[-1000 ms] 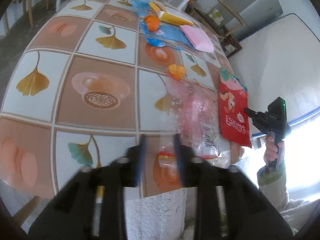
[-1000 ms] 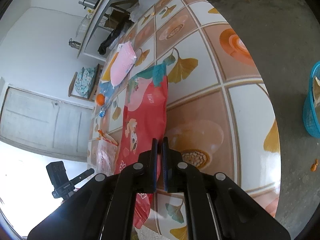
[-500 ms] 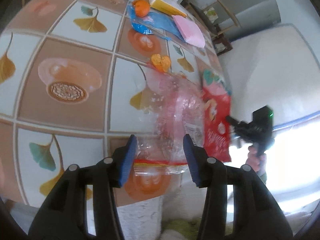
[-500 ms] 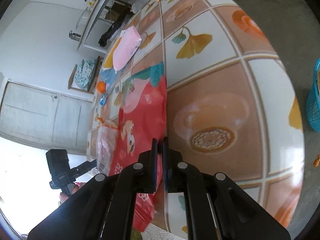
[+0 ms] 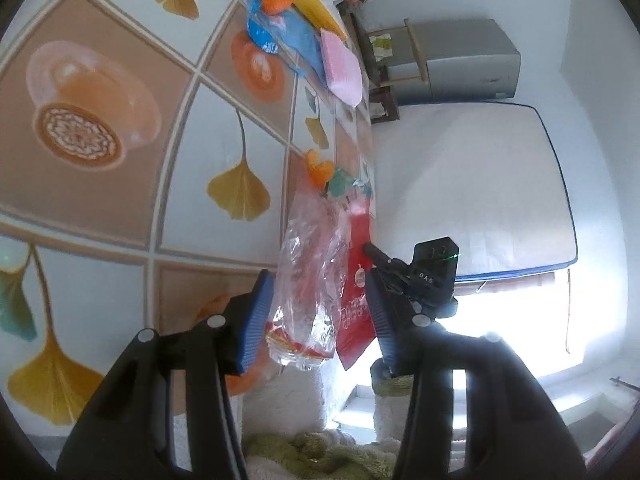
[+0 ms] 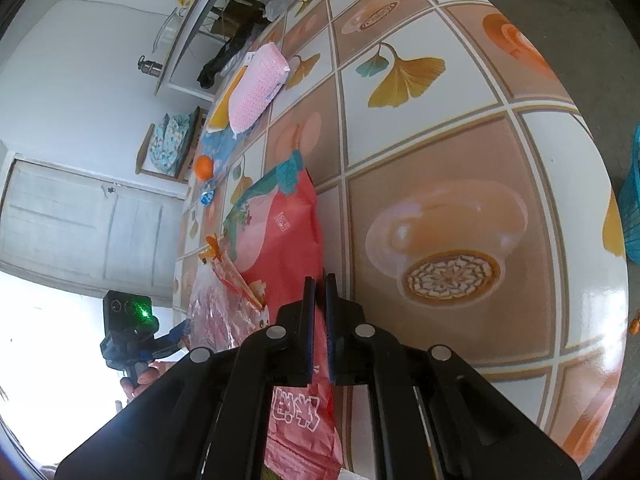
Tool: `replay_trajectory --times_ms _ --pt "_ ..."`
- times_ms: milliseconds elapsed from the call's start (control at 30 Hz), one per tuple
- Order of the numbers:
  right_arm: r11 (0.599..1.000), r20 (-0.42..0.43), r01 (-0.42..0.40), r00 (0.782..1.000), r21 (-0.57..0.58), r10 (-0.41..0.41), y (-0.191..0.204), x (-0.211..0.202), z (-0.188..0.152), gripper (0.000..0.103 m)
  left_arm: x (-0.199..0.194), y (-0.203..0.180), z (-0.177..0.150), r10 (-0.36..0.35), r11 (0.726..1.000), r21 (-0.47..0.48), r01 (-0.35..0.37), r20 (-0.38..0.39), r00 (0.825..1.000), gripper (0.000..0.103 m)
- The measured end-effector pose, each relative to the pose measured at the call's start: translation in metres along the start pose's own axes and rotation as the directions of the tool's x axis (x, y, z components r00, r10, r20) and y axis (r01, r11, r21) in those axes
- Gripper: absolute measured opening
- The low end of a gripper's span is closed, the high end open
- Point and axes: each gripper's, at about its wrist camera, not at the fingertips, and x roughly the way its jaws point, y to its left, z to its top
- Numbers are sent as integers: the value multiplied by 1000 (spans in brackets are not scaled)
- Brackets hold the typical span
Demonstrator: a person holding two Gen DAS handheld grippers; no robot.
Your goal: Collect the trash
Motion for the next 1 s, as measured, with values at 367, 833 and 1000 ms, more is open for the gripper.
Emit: replay_trajectory --times_ms 367,833,1000 --pt "1000 6 10 1000 -3 -10 6 4 1 5 30 -18 -10 137 986 105 -132 -47 989 4" --pt "957 273 222 948 -189 -166 80 -50 21 4 -17 -121 -26 522 587 462 -665 412 747 0" --pt "950 265 233 948 -207 -175 93 -54 25 4 2 -150 -43 587 266 514 -815 585 560 0"
